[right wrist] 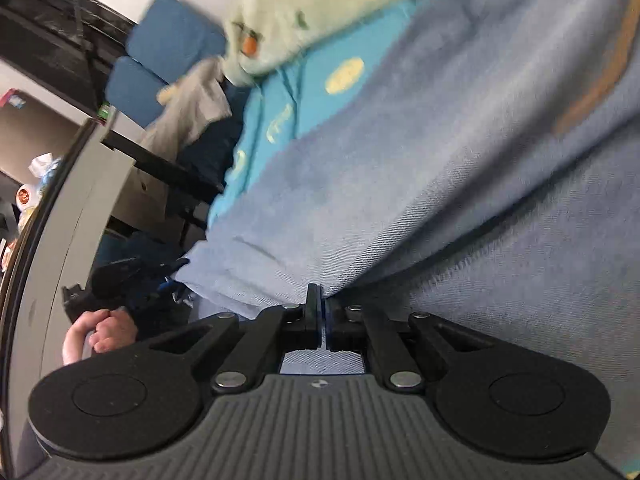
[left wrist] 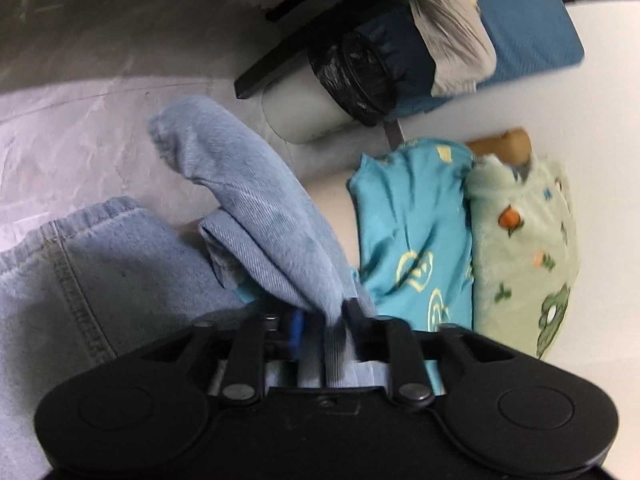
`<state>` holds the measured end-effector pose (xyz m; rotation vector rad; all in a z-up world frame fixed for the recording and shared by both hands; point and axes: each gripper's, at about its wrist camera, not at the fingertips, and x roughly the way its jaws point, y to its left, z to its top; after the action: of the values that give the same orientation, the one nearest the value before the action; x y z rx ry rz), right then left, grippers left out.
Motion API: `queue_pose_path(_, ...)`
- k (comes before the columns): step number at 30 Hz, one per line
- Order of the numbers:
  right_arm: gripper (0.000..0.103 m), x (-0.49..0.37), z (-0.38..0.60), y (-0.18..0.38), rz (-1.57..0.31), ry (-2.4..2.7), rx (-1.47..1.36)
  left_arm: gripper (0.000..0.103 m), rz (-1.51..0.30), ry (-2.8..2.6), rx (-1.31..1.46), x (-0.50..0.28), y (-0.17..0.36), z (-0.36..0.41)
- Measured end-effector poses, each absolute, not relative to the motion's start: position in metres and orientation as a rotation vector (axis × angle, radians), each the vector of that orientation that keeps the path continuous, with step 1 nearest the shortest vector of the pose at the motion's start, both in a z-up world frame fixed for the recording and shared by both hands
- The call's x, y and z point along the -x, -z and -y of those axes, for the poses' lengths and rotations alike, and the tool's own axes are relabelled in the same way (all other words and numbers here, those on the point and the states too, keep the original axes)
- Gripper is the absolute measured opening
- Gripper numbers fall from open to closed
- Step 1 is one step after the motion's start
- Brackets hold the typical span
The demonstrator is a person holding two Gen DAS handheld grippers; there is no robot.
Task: Fold clothes
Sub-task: 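Grasp the pant leg edge with the left tool while the right tool grasps the pants, then fold the pant leg over with the left tool and open it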
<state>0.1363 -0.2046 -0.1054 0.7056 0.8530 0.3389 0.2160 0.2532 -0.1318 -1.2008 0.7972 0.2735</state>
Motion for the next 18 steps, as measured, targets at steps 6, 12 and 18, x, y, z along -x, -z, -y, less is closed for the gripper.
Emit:
queue_pose_path(6,0.002,-0.129,0.215,0.084,-0.628,-0.394,-0.732,0.049,-0.75,-0.311,1.34,-0.207,0.152,-0.27)
queue_pose_path(12,0.002,-0.137,0.231,0.076,-0.53,-0.407,-0.772,0.048,-0.591,-0.415,1.476,-0.186,0.15,-0.297)
queue_pose_path(18,0.002,-0.152,0.231,0.078,-0.527,-0.426,-0.767,0.049,-0.474,-0.364,1.378,-0.191,0.114,-0.307)
